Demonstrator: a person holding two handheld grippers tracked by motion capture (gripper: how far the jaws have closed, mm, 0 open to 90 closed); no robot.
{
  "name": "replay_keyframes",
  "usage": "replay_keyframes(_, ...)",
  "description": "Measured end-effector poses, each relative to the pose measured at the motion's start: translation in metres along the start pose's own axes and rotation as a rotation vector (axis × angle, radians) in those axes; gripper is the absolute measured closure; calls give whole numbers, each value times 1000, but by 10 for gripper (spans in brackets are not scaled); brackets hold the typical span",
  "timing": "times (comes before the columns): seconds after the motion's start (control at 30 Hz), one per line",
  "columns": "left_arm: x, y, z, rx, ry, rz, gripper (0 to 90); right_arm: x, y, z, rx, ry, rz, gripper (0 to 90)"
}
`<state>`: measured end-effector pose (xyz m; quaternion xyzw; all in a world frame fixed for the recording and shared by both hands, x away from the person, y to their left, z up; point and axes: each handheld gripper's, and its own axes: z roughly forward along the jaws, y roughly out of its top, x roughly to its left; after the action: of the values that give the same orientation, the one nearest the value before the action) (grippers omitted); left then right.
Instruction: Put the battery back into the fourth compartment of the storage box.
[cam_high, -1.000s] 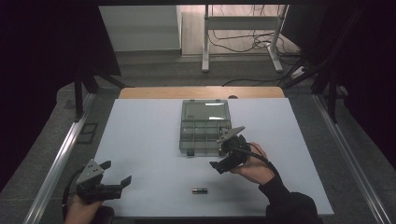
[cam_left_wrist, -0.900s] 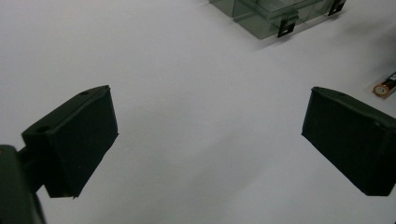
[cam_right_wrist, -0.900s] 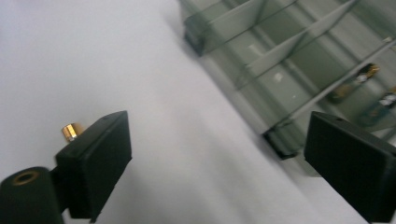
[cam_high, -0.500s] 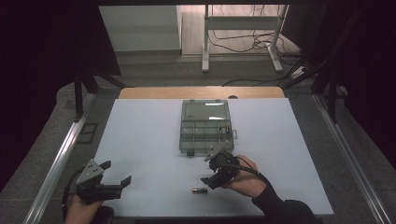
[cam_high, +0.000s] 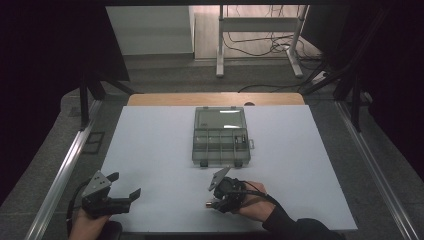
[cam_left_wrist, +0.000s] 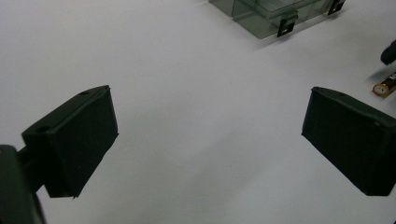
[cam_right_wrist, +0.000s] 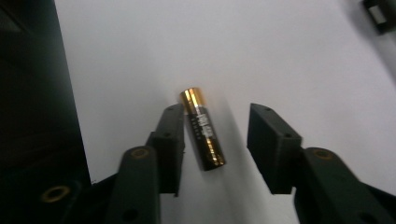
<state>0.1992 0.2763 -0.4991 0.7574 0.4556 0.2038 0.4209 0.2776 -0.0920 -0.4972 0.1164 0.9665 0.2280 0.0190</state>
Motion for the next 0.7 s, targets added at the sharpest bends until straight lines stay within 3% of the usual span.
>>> replay_keyframes(0.03, 0, 0, 0, 0, 0, 0, 39, 0, 0, 0, 0, 0, 0, 609)
replay_keyframes(0.07, 0, 0, 0, 0, 0, 0, 39, 2, -1, 6, 33, 5, -19, 709)
replay_keyframes(0.17, 0, 0, 0, 1, 0, 2, 39, 4, -1, 10, 53, 1, -25, 761)
replay_keyframes(0.33, 0, 0, 0, 0, -1, 2, 39, 3, -1, 8, 44, -5, -38, 762)
replay_keyframes(0.4, 0, 0, 0, 1, -1, 2, 39, 1, 1, 1, 12, -18, -23, 762)
replay_keyframes(0.7, 0, 0, 0, 1, -3, 1, 39, -11, 0, -12, -25, -54, 23, 763)
